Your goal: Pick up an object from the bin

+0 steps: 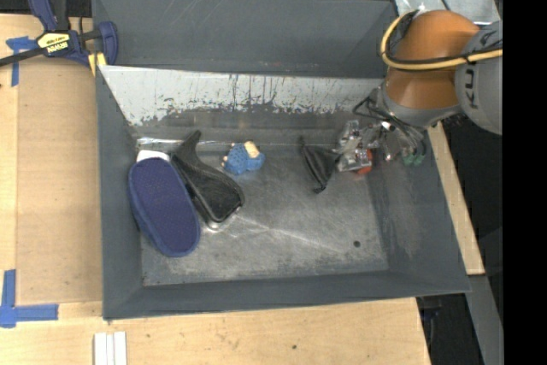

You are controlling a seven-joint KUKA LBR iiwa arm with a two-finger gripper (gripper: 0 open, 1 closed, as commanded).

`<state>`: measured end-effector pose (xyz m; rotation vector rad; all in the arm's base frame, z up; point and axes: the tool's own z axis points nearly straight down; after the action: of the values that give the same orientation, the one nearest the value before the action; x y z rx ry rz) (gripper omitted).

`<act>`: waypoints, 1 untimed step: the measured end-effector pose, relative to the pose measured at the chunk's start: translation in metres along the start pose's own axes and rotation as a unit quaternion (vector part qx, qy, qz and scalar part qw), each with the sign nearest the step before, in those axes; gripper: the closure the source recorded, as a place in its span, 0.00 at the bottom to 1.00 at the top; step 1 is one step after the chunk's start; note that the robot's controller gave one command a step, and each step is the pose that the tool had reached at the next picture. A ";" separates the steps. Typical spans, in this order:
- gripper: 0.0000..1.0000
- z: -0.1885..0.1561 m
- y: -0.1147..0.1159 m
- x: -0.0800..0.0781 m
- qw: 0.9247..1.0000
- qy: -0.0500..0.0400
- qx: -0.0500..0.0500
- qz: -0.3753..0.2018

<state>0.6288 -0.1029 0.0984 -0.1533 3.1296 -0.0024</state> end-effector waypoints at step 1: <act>1.00 -0.056 -0.001 -0.003 1.000 -0.001 0.001 0.000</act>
Offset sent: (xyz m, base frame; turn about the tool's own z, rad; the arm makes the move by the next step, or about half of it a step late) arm 0.0000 0.0001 0.0516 0.0000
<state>0.6314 -0.1031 0.1549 -0.1537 3.1269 -0.0042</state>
